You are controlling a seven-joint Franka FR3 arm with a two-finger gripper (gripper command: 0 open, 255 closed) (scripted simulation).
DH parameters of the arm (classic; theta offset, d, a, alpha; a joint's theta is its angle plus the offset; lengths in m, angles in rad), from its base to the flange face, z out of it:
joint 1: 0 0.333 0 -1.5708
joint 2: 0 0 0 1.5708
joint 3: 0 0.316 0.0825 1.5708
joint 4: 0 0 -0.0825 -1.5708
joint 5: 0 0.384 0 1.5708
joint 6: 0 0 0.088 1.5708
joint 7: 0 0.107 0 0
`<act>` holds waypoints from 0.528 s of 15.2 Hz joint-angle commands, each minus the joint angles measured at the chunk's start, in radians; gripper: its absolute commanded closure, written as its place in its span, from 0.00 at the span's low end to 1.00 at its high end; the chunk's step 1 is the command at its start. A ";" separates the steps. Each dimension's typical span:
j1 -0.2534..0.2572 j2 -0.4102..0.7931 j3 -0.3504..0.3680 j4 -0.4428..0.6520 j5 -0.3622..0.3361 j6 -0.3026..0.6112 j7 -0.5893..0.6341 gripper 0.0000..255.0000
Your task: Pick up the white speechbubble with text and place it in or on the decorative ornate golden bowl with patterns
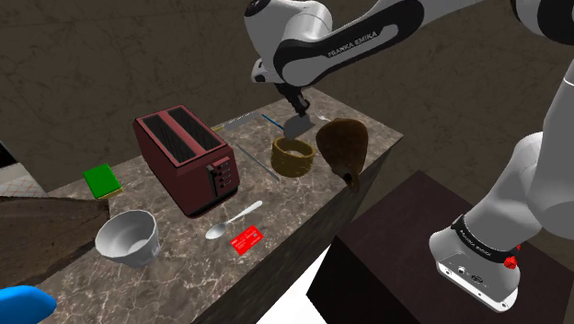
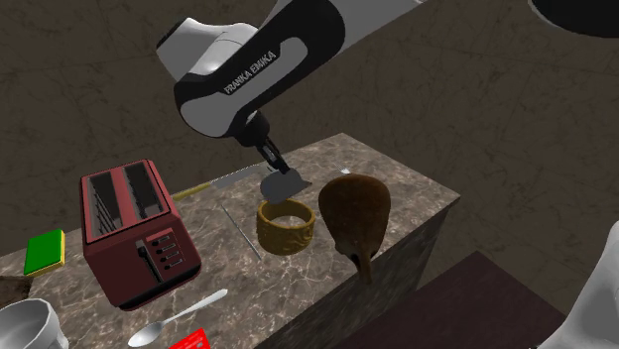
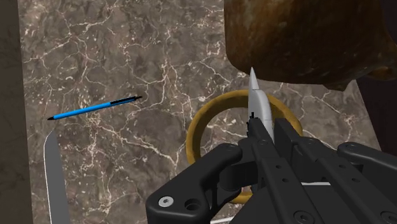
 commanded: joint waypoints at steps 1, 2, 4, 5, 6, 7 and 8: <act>0.000 0.012 0.000 -0.009 -0.003 0.019 0.010 1.00; 0.000 0.018 -0.001 -0.014 -0.005 0.029 0.015 1.00; -0.001 0.030 -0.002 -0.023 -0.008 0.049 0.024 1.00; -0.001 0.037 -0.002 -0.027 -0.010 0.058 0.029 1.00; -0.001 0.043 -0.003 -0.031 -0.012 0.068 0.034 1.00; -0.001 0.049 -0.003 -0.034 -0.013 0.076 0.037 1.00; -0.001 0.049 -0.003 -0.035 -0.013 0.076 0.037 1.00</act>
